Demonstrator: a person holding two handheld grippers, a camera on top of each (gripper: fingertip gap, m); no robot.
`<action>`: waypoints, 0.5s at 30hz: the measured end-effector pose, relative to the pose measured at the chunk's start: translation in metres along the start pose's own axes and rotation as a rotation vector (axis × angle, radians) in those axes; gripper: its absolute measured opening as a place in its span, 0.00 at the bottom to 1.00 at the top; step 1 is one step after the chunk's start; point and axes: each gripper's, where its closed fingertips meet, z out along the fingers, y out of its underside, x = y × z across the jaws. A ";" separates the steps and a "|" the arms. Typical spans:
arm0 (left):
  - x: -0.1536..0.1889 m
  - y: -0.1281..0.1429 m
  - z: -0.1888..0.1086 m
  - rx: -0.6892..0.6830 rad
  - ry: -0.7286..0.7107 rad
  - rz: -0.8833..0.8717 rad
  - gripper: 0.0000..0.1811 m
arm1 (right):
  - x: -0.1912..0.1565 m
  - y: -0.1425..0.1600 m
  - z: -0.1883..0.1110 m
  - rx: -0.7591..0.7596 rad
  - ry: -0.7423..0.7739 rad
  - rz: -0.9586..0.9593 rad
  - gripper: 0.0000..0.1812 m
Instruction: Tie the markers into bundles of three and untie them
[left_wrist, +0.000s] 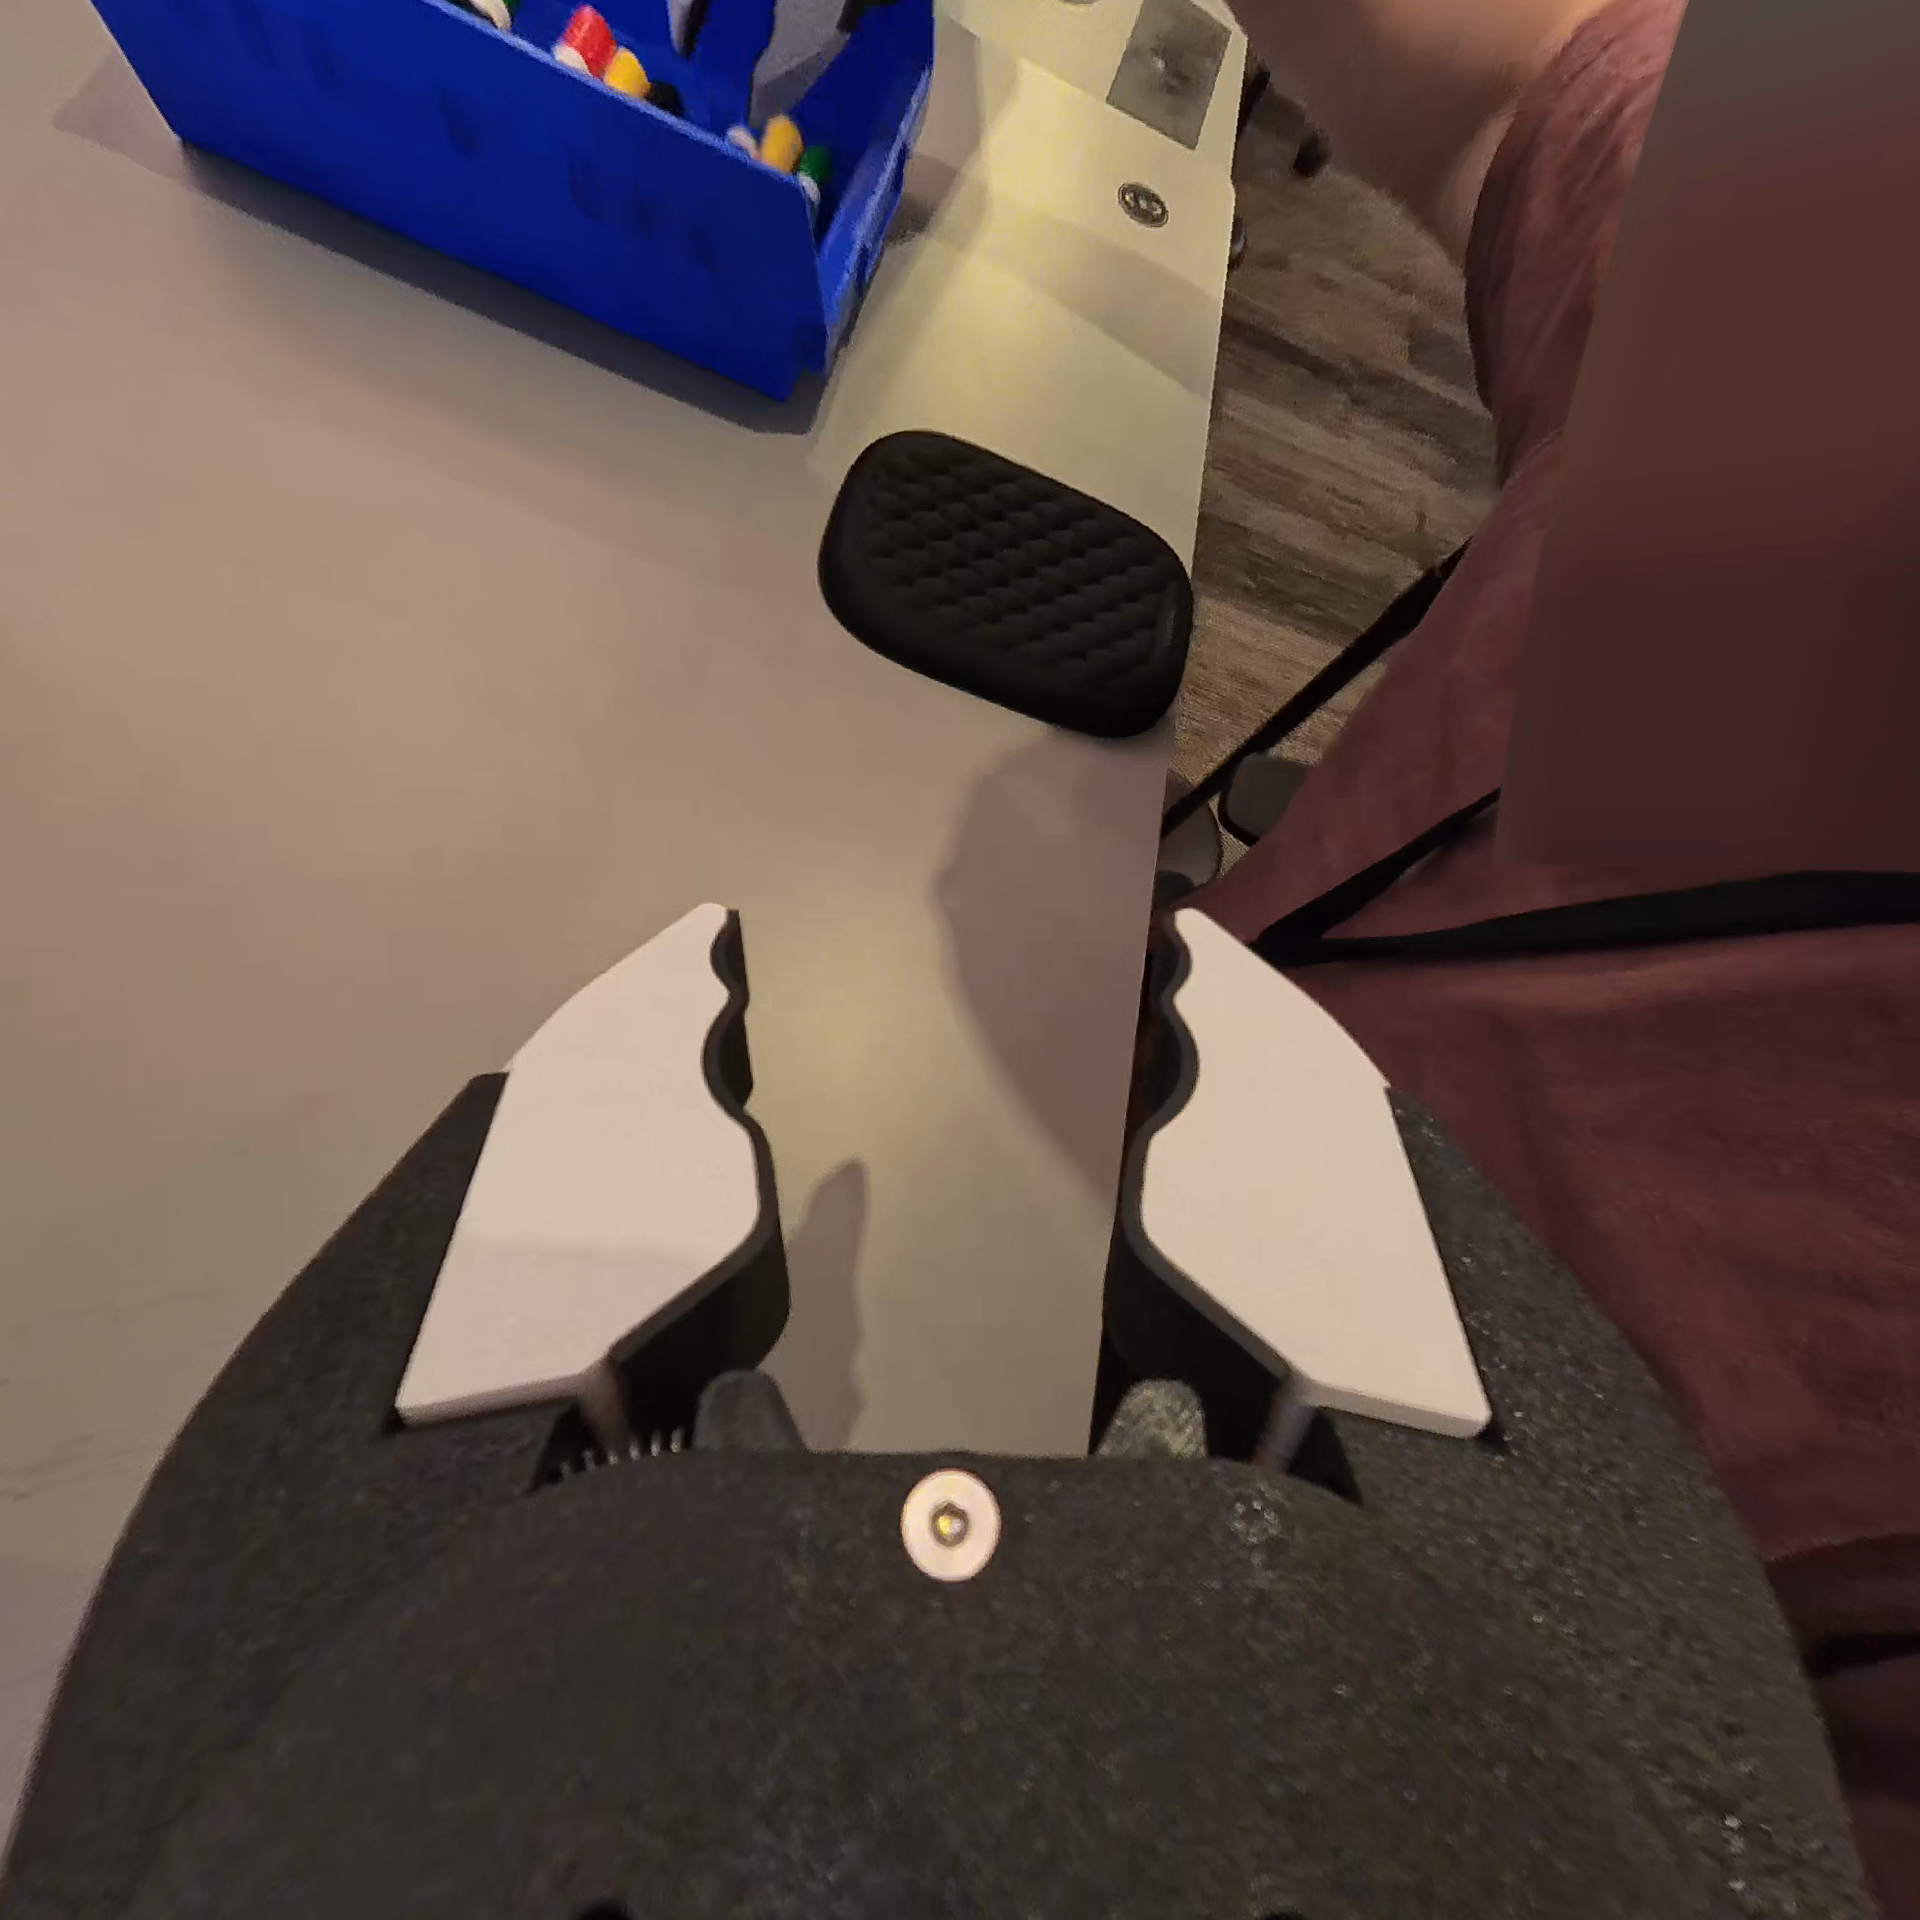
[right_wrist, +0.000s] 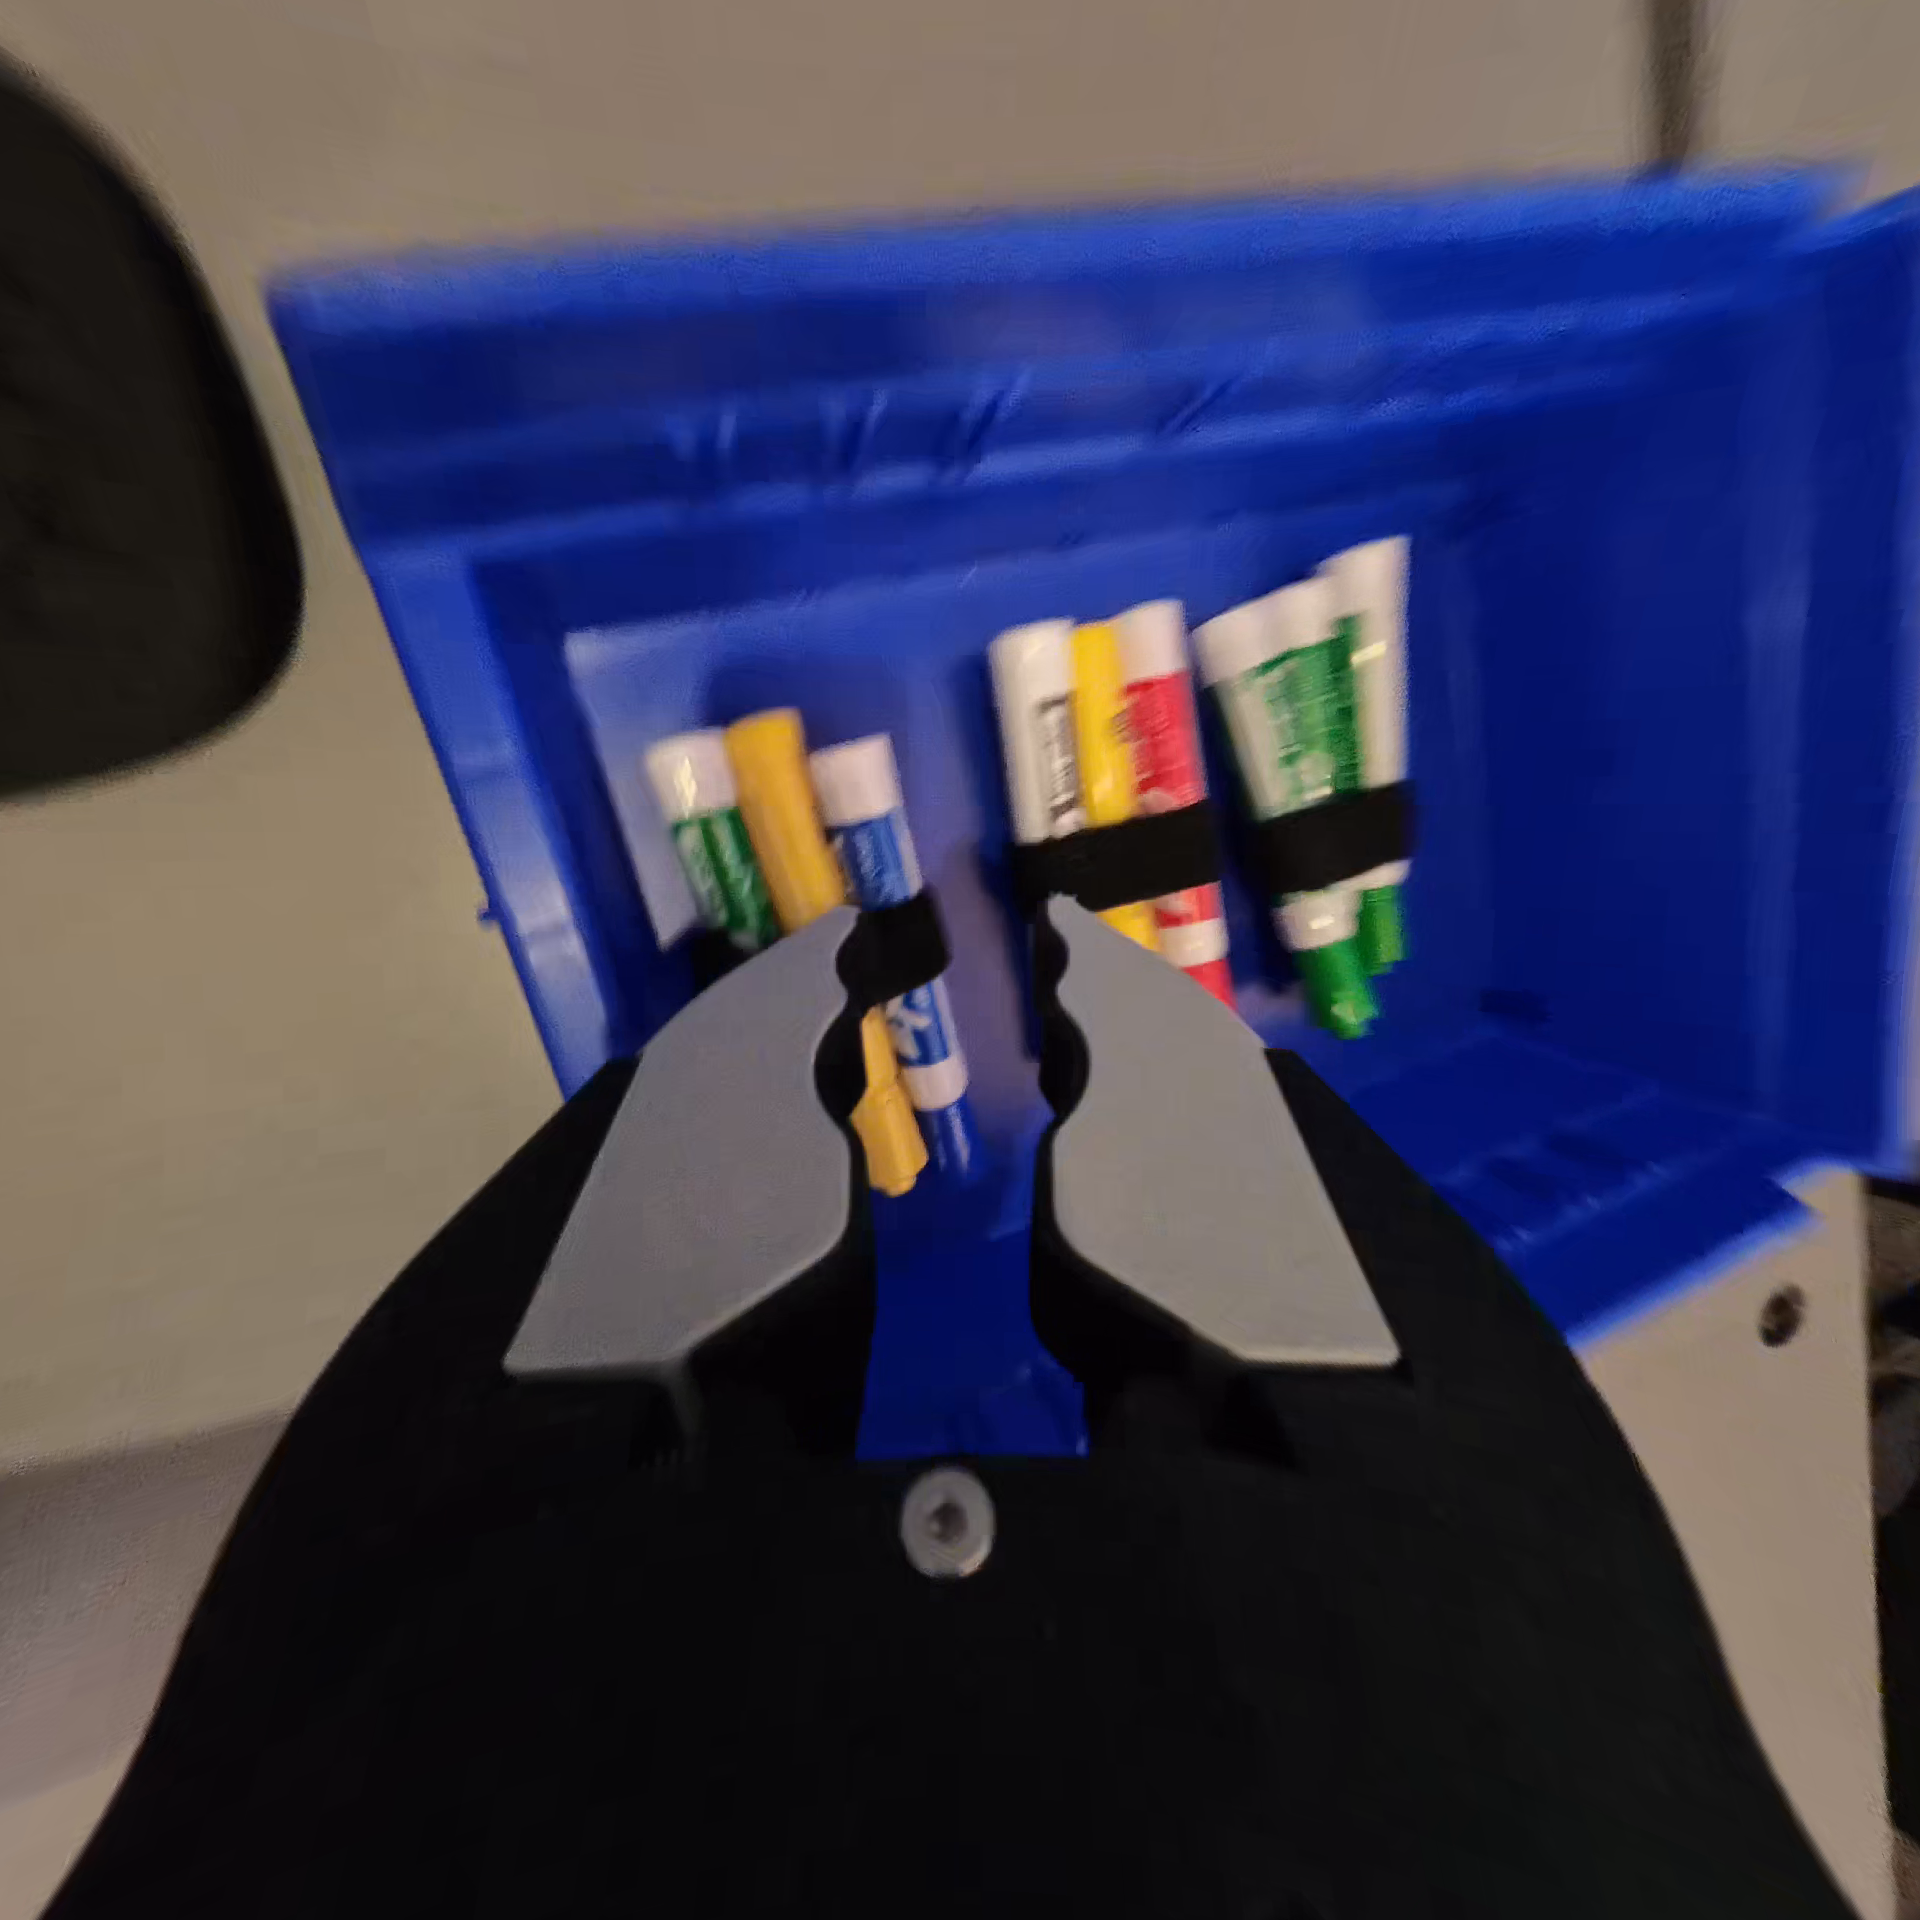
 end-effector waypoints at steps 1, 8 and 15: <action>0.000 -0.003 -0.004 0.037 -0.010 0.006 0.41 | 0.006 -0.014 -0.014 0.089 0.063 0.043 0.17; -0.019 -0.041 -0.020 0.441 0.034 0.043 0.40 | -0.001 -0.089 -0.133 0.747 0.359 0.328 0.26; -0.025 -0.065 -0.004 0.644 0.161 0.090 0.36 | -0.026 -0.116 -0.155 1.054 0.231 0.457 0.30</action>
